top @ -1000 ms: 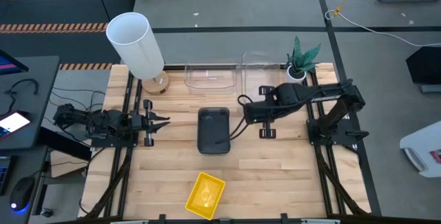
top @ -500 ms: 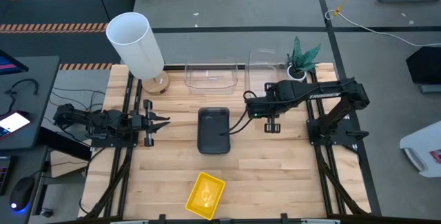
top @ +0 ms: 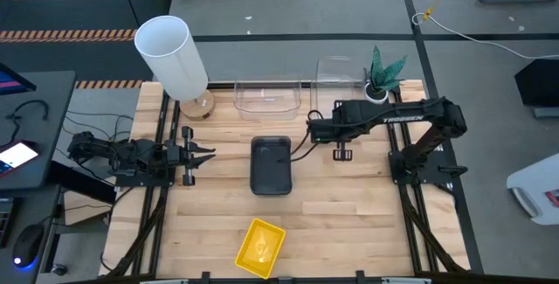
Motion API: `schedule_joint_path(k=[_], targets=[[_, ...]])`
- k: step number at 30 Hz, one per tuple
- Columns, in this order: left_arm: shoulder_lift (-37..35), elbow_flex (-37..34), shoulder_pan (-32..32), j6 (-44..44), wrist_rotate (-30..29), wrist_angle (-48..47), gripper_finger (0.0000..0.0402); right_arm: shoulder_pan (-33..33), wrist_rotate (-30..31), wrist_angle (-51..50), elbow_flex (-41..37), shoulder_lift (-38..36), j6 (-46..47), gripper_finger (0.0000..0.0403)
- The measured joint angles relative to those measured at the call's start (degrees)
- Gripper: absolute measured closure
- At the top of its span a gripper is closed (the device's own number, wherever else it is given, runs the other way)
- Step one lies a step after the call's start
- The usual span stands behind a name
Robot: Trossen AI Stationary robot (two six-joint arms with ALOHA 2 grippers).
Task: Stack baskets by color
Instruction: Stack the bottom transparent bin on top of the top right transparent bin
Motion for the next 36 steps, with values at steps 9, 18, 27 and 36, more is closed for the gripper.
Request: schedule_joint_path(k=[9, 18, 27, 36], targets=[[0.0, 0.0, 0.01, 0.0, 0.0, 0.0, 0.0341, -4.05, -1.99, 4.52, -3.63, 0.0, -2.89, 0.0392], [0.0, 0.0, -0.01, 0.0, 0.0, 0.0, 0.035, -4.81, -6.59, 7.41, -6.23, 0.0, -3.31, 0.0392], [0.0, 0.0, 0.0, 0.0, 0.0, 0.0, 0.034, -4.43, -13.48, 8.51, -7.0, 0.33, -1.84, 0.0392], [0.0, 0.0, 0.01, 0.0, 0.0, 0.0, 0.0348, -2.4, -15.91, 10.82, -7.02, 0.77, 1.16, 0.0384]])
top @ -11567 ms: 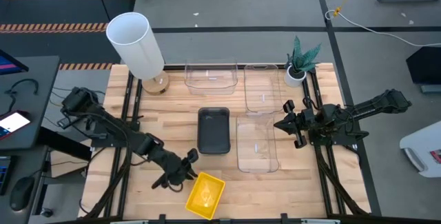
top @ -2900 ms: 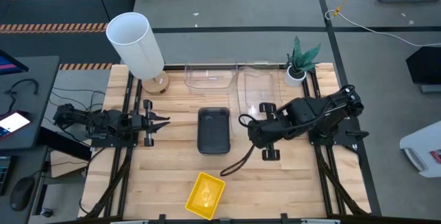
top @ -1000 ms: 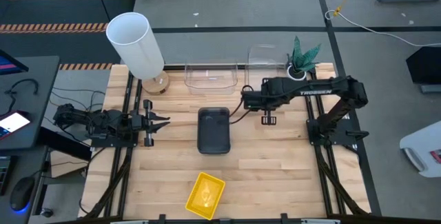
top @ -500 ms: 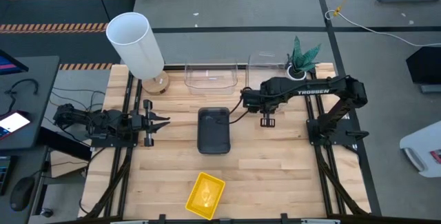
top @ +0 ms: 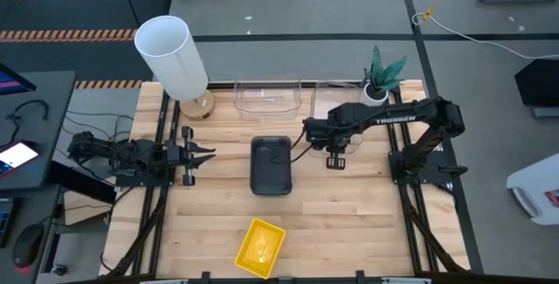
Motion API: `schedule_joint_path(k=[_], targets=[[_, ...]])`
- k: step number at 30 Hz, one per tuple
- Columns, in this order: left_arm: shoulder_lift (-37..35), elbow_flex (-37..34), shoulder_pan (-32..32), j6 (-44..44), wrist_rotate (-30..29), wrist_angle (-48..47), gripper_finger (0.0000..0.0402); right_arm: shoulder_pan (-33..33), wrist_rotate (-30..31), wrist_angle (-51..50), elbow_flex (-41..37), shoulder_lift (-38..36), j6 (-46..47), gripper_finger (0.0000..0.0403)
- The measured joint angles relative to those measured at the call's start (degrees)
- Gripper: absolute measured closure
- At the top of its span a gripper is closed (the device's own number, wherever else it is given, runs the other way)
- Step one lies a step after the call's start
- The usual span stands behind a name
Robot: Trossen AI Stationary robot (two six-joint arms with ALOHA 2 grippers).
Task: Stack baskets by color
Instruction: Stack the bottom transparent bin on top of the top right transparent bin, then stack the left transparent bin on top of the transparent bin
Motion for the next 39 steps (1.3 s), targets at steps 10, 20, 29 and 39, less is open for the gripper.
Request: schedule_joint_path(k=[10, 20, 29, 39], targets=[[0.0, 0.0, 0.0, 0.0, 0.0, 0.0, 0.034, 3.21, -0.82, 0.14, 0.0, -0.07, 4.37, 0.0341], [0.0, 0.0, 0.0, 0.0, 0.0, 0.0, 0.0348, 4.58, -3.21, -0.68, 0.15, -0.07, 8.52, 0.0275], [0.0, 0.0, 0.0, 0.0, 0.0, 0.0, 0.034, 4.56, -2.54, -6.13, 5.81, -0.07, 10.84, 0.0235], [0.0, 0.0, 0.0, 0.0, 0.0, 0.0, 0.0351, 3.69, 2.64, -3.96, 11.71, -0.07, 9.03, 0.0224]])
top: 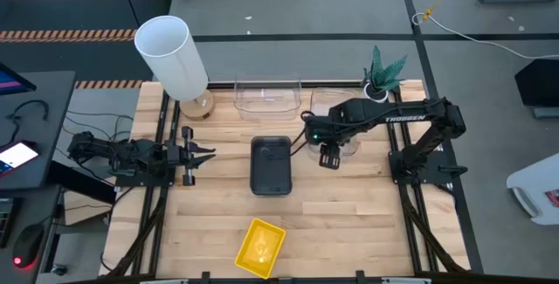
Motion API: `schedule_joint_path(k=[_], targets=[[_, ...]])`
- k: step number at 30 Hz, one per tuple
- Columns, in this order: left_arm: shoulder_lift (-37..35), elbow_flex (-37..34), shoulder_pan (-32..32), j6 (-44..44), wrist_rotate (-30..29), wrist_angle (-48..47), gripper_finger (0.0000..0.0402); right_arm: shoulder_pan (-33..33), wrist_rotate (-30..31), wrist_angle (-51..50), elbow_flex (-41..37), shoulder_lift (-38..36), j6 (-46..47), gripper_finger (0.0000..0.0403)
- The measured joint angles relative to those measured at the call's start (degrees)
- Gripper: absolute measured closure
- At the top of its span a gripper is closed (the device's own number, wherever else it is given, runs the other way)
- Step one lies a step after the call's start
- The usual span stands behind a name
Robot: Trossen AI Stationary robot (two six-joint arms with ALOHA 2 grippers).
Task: Stack baskets by color
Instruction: Stack the left transparent bin on top of the transparent bin
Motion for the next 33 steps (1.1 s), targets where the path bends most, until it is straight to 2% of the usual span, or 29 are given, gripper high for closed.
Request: schedule_joint_path(k=[5, 20, 29, 33], targets=[[0.0, 0.0, -0.01, 0.0, 0.0, 0.0, 0.0344, -1.61, 2.25, 4.31, 0.18, 0.0, -4.16, 0.0224], [0.0, 0.0, -0.01, 0.0, 0.0, 0.0, 0.0346, -9.12, 2.11, 19.78, 0.11, 0.0, -18.28, 0.0224], [0.0, 0.0, -0.01, 0.0, 0.0, 0.0, 0.034, -13.47, 2.15, 34.39, -3.71, 0.0, -28.17, 0.0224], [0.0, 0.0, -0.02, 0.0, 0.0, 0.0, 0.0345, -17.32, 2.26, 39.45, -6.03, 0.01, -27.16, 0.0224]])
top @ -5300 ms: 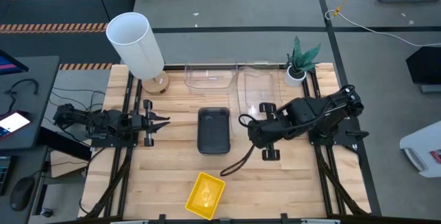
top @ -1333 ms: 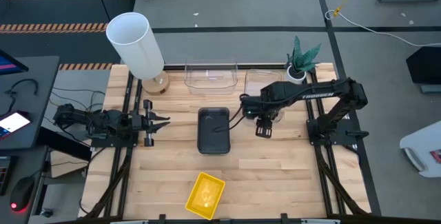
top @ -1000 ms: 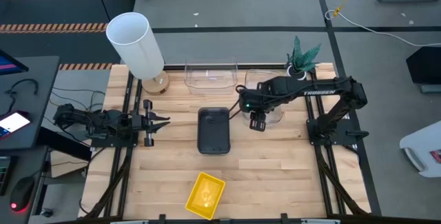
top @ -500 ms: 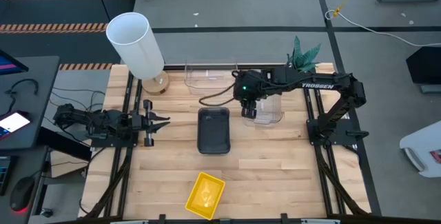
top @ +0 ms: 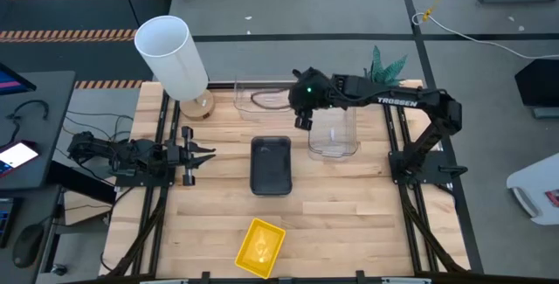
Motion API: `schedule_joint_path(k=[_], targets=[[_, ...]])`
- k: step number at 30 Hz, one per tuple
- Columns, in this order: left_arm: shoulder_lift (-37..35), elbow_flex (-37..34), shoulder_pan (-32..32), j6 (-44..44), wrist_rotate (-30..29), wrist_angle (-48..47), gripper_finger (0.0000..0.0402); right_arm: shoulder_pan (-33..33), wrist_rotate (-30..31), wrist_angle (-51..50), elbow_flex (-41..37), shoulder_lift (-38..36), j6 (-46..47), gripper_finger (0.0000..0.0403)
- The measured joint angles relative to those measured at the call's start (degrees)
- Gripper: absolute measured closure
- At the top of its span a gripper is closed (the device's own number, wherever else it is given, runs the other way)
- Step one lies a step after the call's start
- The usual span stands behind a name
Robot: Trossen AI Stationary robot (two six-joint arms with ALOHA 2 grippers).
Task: Stack baskets by color
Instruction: Stack the left transparent bin on top of the transparent bin
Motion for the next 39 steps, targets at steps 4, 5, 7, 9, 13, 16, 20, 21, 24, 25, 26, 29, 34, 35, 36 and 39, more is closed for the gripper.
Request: schedule_joint_path(k=[4, 5, 7, 9, 13, 16, 20, 21, 24, 25, 26, 29, 34, 35, 36, 39], targets=[[0.0, 0.0, 0.02, 0.0, 0.0, 0.0, 0.0348, -3.3, -0.43, 3.07, -2.01, 0.04, 1.68, 0.0224], [0.0, 0.0, 0.01, 0.0, 0.0, 0.0, 0.0348, -3.83, -0.8, 3.5, -2.01, 0.03, 1.69, 0.0224], [0.0, 0.0, 0.01, 0.0, 0.0, 0.0, 0.0345, -4.81, -1.14, 4.29, -1.96, 0.03, 1.95, 0.0224], [0.0, 0.0, 0.01, 0.0, 0.0, 0.0, 0.0343, -5.92, -2.34, 4.12, -1.44, 0.03, 2.24, 0.0224], [0.0, 0.0, 0.0, 0.0, 0.0, 0.0, 0.034, -7.46, -3.25, 4.21, -0.81, 0.03, 2.29, 0.0224], [0.0, 0.0, 0.0, 0.0, 0.0, 0.0, 0.0343, -8.06, -3.6, 3.98, -0.81, 0.03, 2.33, 0.0224], [0.0, 0.0, 0.01, 0.0, 0.0, 0.0, 0.0348, -8.29, -6.07, 4.11, -0.76, 0.03, 4.31, 0.0225], [0.0, 0.0, 0.01, 0.0, 0.0, 0.0, 0.0348, -8.11, -6.21, 3.92, -0.45, 0.03, 4.71, 0.0226], [0.0, 0.0, 0.01, 0.0, 0.0, 0.0, 0.0345, -7.67, -5.94, 3.49, 1.32, 0.03, 4.9, 0.023], [0.0, 0.0, 0.02, 0.0, 0.0, 0.0, 0.0344, -7.66, -5.85, 3.03, 2.12, 0.03, 4.96, 0.0231], [0.0, 0.0, 0.01, 0.0, 0.0, 0.0, 0.0342, -7.87, -5.49, 2.34, 2.97, 0.03, 5.14, 0.0232], [0.0, 0.0, 0.02, 0.0, 0.0, 0.0, 0.034, -8.84, -4.47, 1.6, 5.55, 1.01, 6.22, 0.0234], [0.0, 0.0, 0.02, -0.01, 0.0, 0.0, 0.0346, -8.17, -4.61, -3.37, 10.71, 8.0, 5.74, 0.0235], [0.0, 0.0, 0.01, -0.02, 0.02, 0.0, 0.0348, -7.72, -4.9, -4.46, 12.03, 9.71, 4.83, 0.0235], [0.0, 0.0, 0.01, -0.01, 0.02, -0.02, 0.0349, -7.43, -5.2, -5.5, 13.66, 11.53, 3.95, 0.0235], [0.0, 0.0, 0.02, -0.02, 0.02, 0.0, 0.0351, -7.22, -4.98, -10.02, 20.0, 16.57, 1.25, 0.0235]])
